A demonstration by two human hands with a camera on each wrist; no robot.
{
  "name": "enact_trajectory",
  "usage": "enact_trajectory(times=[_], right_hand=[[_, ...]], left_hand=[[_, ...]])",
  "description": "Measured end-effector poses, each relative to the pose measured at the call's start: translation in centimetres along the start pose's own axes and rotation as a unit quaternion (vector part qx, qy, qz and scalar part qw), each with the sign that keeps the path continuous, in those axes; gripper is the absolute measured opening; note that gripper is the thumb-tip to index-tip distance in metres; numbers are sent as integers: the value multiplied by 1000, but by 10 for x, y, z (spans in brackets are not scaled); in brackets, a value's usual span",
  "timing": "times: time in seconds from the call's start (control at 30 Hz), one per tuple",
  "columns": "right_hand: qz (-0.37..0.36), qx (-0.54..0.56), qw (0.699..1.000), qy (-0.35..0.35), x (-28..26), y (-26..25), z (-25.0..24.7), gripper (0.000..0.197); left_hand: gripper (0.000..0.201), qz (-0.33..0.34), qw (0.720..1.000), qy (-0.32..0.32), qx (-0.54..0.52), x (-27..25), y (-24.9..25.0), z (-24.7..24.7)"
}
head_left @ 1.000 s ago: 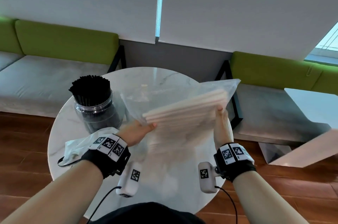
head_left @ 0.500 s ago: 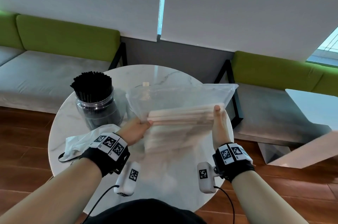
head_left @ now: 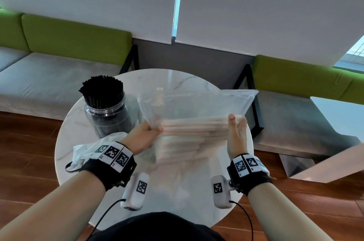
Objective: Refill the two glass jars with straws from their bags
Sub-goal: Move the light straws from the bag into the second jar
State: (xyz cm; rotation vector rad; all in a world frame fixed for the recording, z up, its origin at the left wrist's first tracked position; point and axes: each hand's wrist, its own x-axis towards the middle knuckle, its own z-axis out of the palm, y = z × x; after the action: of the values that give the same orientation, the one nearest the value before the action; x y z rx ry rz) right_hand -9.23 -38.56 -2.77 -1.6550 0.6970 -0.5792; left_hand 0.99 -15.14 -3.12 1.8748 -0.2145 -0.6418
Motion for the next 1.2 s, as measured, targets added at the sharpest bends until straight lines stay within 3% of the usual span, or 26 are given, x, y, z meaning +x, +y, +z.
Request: enact_trajectory(times=[0.1,0.23,0.37,0.53,0.67,0.8,0.93,1.07,1.2], right_hand=[[29,-7,1000,-2,3,3,1,65],[-5,-34,999,16,5,-4,-2,51],[31,-38,999,3,10,2,-1,51],[-33,-44,997,63,17,9,-5,36],[-19,-104,993,52,27,23,-6,35],[-74,-77,990,90,29,20,-7,31],[-51,-107,990,75,31,21,-8,33],[-94,-87,988,88,31,15,-10,31],[-30,-156,986,50,37,18,-13,22]], left_hand=[[27,11,1000,-5,-16,0,-1,1],[33,32,999,16,-28,0,-3,-3],[28,24,1000,-6,2,-1,-3,-4],[22,59,998,26,-24,-1,-4,-8],[14,40,997,44,42,1,-7,-10],[5,58,996,62,-24,3,-5,-12],[2,52,996,55,-37,4,-8,-13],[3,82,990,83,-74,4,-6,-13],[3,45,996,74,-4,5,-10,-19]])
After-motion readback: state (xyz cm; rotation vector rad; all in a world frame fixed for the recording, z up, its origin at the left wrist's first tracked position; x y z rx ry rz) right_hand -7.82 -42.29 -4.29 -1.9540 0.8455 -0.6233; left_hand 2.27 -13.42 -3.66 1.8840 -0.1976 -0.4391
